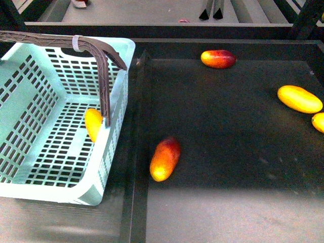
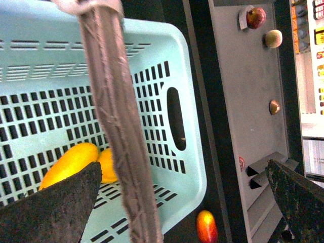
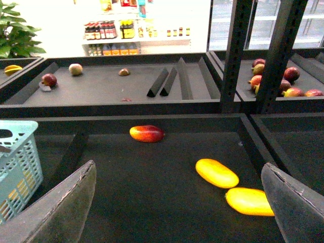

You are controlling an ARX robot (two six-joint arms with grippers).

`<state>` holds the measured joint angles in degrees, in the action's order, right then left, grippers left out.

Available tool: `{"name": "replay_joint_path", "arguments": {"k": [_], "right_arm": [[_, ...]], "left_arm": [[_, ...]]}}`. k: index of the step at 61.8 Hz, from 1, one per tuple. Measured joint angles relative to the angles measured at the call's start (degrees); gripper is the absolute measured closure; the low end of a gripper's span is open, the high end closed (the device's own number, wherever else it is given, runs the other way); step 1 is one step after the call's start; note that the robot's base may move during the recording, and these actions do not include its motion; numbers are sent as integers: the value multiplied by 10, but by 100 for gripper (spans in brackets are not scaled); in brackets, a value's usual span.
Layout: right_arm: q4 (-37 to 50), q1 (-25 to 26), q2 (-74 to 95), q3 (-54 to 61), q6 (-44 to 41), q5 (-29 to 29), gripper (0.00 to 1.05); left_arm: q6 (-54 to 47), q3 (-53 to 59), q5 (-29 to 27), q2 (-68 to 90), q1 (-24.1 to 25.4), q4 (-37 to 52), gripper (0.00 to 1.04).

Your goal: Pick lemon and mango into basket

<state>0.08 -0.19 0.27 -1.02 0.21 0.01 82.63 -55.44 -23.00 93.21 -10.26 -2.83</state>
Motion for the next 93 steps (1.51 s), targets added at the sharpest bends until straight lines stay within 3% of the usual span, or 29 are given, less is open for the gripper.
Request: {"name": "replay_joint_path", "arguments": {"k": [12, 19, 22, 26, 28, 32, 39, 49, 58, 79, 83, 93], "right_arm": [[0, 0, 0, 0, 0, 0, 9], [0, 0, 0, 0, 0, 0, 9], [0, 0, 0, 0, 0, 0, 9], [0, 0, 0, 0, 0, 1, 9], [0, 0, 0, 0, 0, 2, 9], [0, 0, 0, 0, 0, 1, 9], [0, 0, 0, 0, 0, 1, 9], [0, 0, 0, 0, 0, 1, 9], [0, 0, 0, 0, 0, 1, 9], [0, 0, 0, 0, 0, 1, 9], [0, 0, 0, 0, 0, 1, 9], [0, 0, 0, 0, 0, 1, 9]], "left_arm": [[-49, 10, -56, -103, 3, -124, 7], [-61, 10, -53, -115, 0, -136, 7], [-169, 68, 45, -127, 13, 18, 16], [-351, 168, 134, -148, 25, 235, 28], [-469, 217, 157, -161, 29, 339, 36], [-623, 275, 170, -191, 35, 453, 48], [-762, 335, 176, -243, 50, 505, 71], [-807, 404, 191, -295, 61, 506, 102], [-816, 445, 226, -353, 99, 497, 102], [-818, 515, 230, -505, 101, 412, 102], [-818, 540, 230, -519, 101, 428, 102], [-820, 546, 230, -605, 101, 349, 102]]}}
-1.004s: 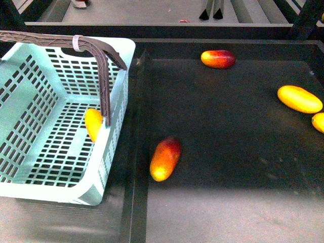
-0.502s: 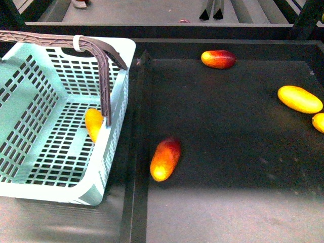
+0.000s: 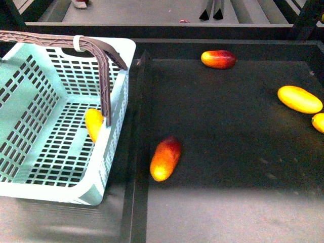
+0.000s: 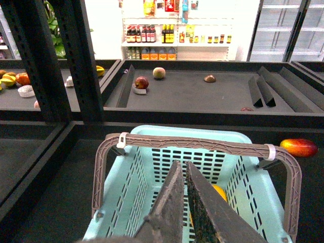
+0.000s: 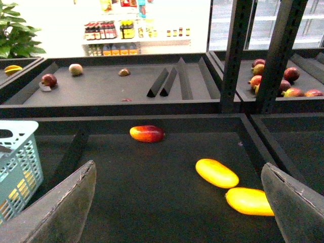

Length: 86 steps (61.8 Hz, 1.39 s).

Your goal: Pick lemon and mango into basket

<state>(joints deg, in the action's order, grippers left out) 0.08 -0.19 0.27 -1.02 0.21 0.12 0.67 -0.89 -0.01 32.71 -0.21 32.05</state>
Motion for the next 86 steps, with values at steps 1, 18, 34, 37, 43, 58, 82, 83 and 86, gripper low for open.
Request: {"name": "replay_joint_path", "arguments": {"k": [1, 18, 34, 37, 43, 58, 82, 83, 86], "right_arm": [[0, 0, 0, 0, 0, 0, 9], [0, 0, 0, 0, 0, 0, 9], [0, 0, 0, 0, 0, 0, 9], [0, 0, 0, 0, 0, 0, 9], [0, 0, 0, 0, 0, 0, 9], [0, 0, 0, 0, 0, 0, 9], [0, 0, 0, 0, 0, 0, 9], [0, 0, 0, 0, 0, 0, 9], [0, 0, 0, 0, 0, 0, 9]], "left_arm": [[0, 0, 0, -11, 0, -10, 102], [0, 0, 0, -145, 0, -138, 102], [0, 0, 0, -209, 0, -201, 102], [0, 0, 0, -219, 0, -212, 102], [0, 0, 0, -279, 0, -291, 102], [0, 0, 0, -323, 0, -319, 102], [0, 0, 0, -323, 0, -319, 102], [0, 0, 0, -323, 0, -319, 102], [0, 0, 0, -323, 0, -319, 102]]}}
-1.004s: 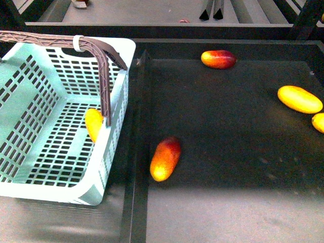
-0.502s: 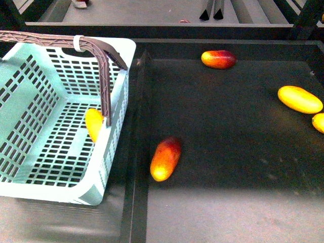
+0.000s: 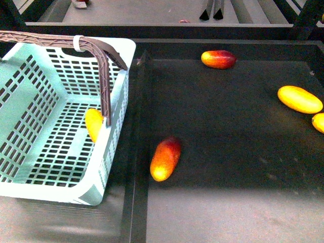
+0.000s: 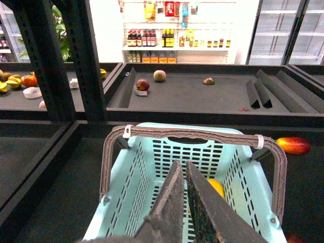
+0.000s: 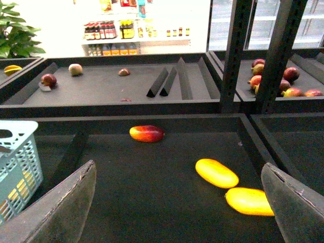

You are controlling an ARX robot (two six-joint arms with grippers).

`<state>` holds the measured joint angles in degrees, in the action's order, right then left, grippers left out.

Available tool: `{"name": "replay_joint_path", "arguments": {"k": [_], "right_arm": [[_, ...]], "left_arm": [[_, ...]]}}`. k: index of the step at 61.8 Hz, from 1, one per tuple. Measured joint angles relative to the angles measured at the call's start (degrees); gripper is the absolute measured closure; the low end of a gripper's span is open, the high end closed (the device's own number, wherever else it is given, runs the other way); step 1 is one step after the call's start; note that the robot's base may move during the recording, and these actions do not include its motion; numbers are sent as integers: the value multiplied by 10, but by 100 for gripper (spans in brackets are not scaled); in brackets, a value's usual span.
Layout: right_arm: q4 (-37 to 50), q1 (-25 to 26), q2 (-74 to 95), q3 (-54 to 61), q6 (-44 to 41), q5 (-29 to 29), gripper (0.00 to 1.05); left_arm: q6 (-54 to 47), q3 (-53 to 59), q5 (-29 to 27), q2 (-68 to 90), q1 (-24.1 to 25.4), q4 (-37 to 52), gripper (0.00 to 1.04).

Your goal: Pick lemon and mango into basket

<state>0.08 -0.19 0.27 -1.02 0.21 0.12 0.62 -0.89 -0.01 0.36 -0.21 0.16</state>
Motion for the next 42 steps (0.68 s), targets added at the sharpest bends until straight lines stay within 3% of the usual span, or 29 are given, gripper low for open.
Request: {"name": "replay_joint_path", "arguments": {"k": [3, 31, 42], "right_arm": [[0, 0, 0, 0, 0, 0, 9], [0, 0, 0, 0, 0, 0, 9], [0, 0, 0, 0, 0, 0, 9]], "left_arm": [[0, 0, 0, 0, 0, 0, 101], [0, 0, 0, 0, 0, 0, 7], [-1, 0, 0, 0, 0, 0, 7]]}}
